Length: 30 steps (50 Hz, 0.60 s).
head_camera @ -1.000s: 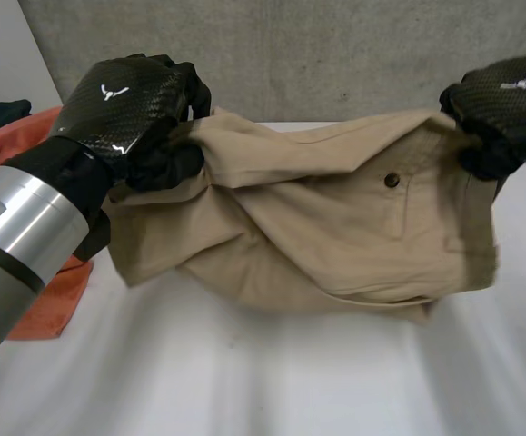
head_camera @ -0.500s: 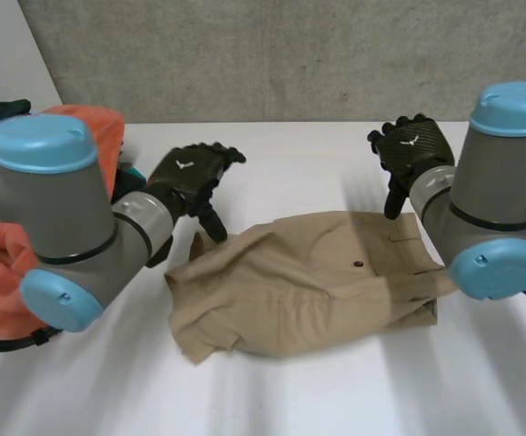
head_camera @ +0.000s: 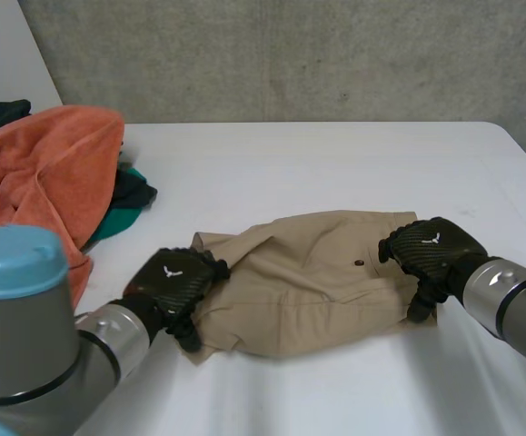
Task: Fold the laundry.
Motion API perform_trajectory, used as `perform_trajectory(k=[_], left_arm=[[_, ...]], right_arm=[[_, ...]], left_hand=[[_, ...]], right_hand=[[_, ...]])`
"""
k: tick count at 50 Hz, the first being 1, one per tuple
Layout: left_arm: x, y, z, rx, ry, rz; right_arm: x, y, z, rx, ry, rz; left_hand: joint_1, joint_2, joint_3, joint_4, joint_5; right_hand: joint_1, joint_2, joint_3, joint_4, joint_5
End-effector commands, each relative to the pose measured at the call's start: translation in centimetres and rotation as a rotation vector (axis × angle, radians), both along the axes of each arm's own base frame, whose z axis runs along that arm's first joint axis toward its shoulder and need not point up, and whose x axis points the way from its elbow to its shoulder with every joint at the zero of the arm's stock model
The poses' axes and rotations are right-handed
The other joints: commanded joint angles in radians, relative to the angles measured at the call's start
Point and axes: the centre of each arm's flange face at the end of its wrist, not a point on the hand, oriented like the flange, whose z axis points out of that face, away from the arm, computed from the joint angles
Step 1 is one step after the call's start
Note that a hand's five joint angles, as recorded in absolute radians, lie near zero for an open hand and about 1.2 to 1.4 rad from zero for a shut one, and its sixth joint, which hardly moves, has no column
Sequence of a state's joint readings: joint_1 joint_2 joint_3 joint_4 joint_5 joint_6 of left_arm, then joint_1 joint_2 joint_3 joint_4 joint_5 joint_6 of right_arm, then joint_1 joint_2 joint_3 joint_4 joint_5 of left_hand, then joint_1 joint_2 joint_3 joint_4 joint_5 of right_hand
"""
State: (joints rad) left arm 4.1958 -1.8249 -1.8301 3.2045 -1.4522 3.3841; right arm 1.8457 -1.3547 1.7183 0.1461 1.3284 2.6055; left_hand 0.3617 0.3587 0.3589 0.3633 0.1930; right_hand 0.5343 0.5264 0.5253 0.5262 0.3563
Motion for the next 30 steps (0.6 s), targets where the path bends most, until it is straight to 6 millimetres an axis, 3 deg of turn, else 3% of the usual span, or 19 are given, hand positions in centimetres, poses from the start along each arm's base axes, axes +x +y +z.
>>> perform_trajectory(k=[1,3,6,8,10,16,17,18,20,21,22,26,30], left_arm=[[-1.0,-1.2,-2.5,0.05,-0.028,-0.008],[-1.5,-1.3,-2.4,0.03,-0.02,-0.019],[-2.0,-1.8,-1.6,-0.027,0.008,-0.02],[-2.1,-2.0,-1.1,-0.056,0.019,-0.009],[-2.2,-2.3,1.3,-0.137,0.056,0.013],[-2.0,-1.9,9.7,-0.366,0.193,0.043],[-1.8,-1.5,12.5,-0.437,0.243,0.044],[-1.7,-1.4,13.8,-0.468,0.264,0.044],[-1.5,-1.0,16.3,-0.531,0.308,0.047],[-1.2,-0.6,18.6,-0.584,0.344,0.045],[-1.1,-0.3,19.5,-0.603,0.357,0.044],[-0.5,0.4,23.6,-0.687,0.416,0.049],[-0.3,1.0,25.7,-0.713,0.442,0.045]], right_arm=[[0.4,-1.7,-2.2,-0.032,-0.007,-0.008],[0.4,-1.9,-2.0,-0.046,-0.012,-0.008],[0.5,-2.1,-2.0,-0.054,-0.015,-0.007],[0.5,-2.2,-1.7,-0.068,-0.016,-0.007],[0.5,-2.3,-0.9,-0.092,-0.021,-0.01],[0.3,-2.8,7.5,-0.337,-0.078,-0.022],[0.3,-2.7,8.7,-0.366,-0.084,-0.023],[0.1,-2.5,11.3,-0.421,-0.101,-0.027],[0.0,-2.0,14.0,-0.474,-0.121,-0.031],[-0.1,-1.7,15.2,-0.499,-0.128,-0.031],[-0.3,-1.2,17.4,-0.543,-0.14,-0.033],[-0.7,-0.1,21.5,-0.625,-0.162,-0.037],[-0.9,0.7,23.3,-0.642,-0.169,-0.038]], left_hand=[[0.151,0.154,0.154,0.149,0.145],[0.452,0.455,0.455,0.451,0.447],[0.993,0.996,0.995,0.991,0.987],[1.035,1.038,1.037,1.033,1.029],[1.035,1.038,1.037,1.033,1.029],[1.035,1.038,1.037,1.033,1.029],[1.035,1.038,1.037,1.033,1.029],[1.035,1.038,1.037,1.033,1.029],[1.035,1.038,1.037,1.033,1.029],[1.035,1.038,1.037,1.033,1.029],[1.035,1.038,1.037,1.033,1.029],[1.035,1.038,1.037,1.033,1.029],[1.035,1.038,1.037,1.033,1.029]], right_hand=[[0.632,0.64,0.641,0.641,0.636],[0.861,0.869,0.87,0.869,0.865],[0.862,0.87,0.871,0.87,0.865],[0.862,0.87,0.871,0.87,0.865],[0.862,0.87,0.871,0.87,0.865],[0.862,0.87,0.871,0.87,0.865],[0.862,0.87,0.871,0.87,0.865],[0.862,0.87,0.871,0.87,0.865],[0.862,0.87,0.871,0.87,0.865],[0.862,0.87,0.871,0.87,0.865],[0.862,0.87,0.871,0.87,0.865],[0.862,0.87,0.871,0.87,0.865],[0.862,0.87,0.871,0.87,0.865]])
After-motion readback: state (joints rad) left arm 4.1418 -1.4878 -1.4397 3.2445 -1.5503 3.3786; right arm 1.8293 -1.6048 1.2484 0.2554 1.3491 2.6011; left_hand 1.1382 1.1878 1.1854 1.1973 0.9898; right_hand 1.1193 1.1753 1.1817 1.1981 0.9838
